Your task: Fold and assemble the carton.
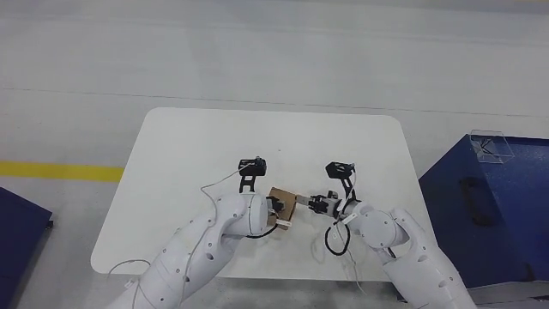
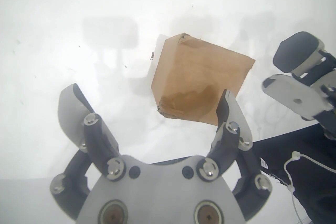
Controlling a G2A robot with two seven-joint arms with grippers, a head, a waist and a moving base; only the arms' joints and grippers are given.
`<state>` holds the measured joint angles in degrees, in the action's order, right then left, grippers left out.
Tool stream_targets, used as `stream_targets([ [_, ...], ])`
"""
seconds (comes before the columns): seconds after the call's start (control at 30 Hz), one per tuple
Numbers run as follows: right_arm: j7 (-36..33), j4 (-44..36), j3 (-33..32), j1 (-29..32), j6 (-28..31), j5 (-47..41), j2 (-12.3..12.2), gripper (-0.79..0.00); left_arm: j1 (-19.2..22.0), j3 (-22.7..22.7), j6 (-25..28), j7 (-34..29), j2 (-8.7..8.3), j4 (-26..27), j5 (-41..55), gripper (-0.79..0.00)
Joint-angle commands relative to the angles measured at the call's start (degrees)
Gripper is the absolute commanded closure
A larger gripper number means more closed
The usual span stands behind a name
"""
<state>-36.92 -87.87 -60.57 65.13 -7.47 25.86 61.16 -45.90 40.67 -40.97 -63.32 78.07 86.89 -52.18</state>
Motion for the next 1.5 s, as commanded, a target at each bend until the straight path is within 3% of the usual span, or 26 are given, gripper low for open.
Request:
stream_targets([
  [0.0, -0.1, 0.8, 0.8, -0.5, -0.2, 0.3, 0.3, -0.785, -0.7, 0.9, 0.2, -0.1, -0.24, 1.2, -0.5, -0.785],
  [0.37, 0.6, 1.0, -0.1, -0.9, -1.7, -1.6, 0.9, -0.785, -5.0, 6.2, 2.6, -2.2, -1.37, 9.3, -0.2, -0.785],
  [0.63, 0.6, 1.0, -0.1, -0.9, -1.7, -1.6, 0.9, -0.785, -5.0, 6.2, 2.6, -2.2, -1.37, 9.3, -0.2, -0.785],
  [0.73, 1.2, 1.1, -0.6, -0.3, -1.1, -1.7, 0.8, -0.785, -5.6, 7.6, 14.3, 3.2, -1.9, 8.4, 0.3, -0.785],
  [0.8, 2.5, 1.0, -2.0, 0.7, -0.3, -1.6, 0.6, -0.785, -5.4, 8.9, 27.9, 6.2, -2.6, 8.5, 1.2, -0.785],
  [0.93, 4.6, -0.5, -4.7, 3.4, -0.6, 0.2, 0.0, -0.785, -4.1, 14.0, 48.2, 9.2, -4.25, 4.3, 1.3, -0.785],
  [1.1, 7.1, -2.6, -6.7, 6.2, -2.5, 1.4, -0.2, -0.785, 0.0, 15.2, 73.0, 8.8, -4.86, -4.8, 11.2, -0.785],
  [1.23, 7.8, -3.2, -7.1, 7.2, -3.0, 2.0, -0.2, -0.785, 4.8, 13.7, 79.6, 8.5, -4.32, -12.9, 16.0, -0.785],
  [1.47, 7.8, -3.2, -7.1, 7.2, -3.0, 2.0, -0.2, -0.785, 5.1, 13.7, 78.9, 8.6, -4.25, -13.5, 16.3, -0.785],
])
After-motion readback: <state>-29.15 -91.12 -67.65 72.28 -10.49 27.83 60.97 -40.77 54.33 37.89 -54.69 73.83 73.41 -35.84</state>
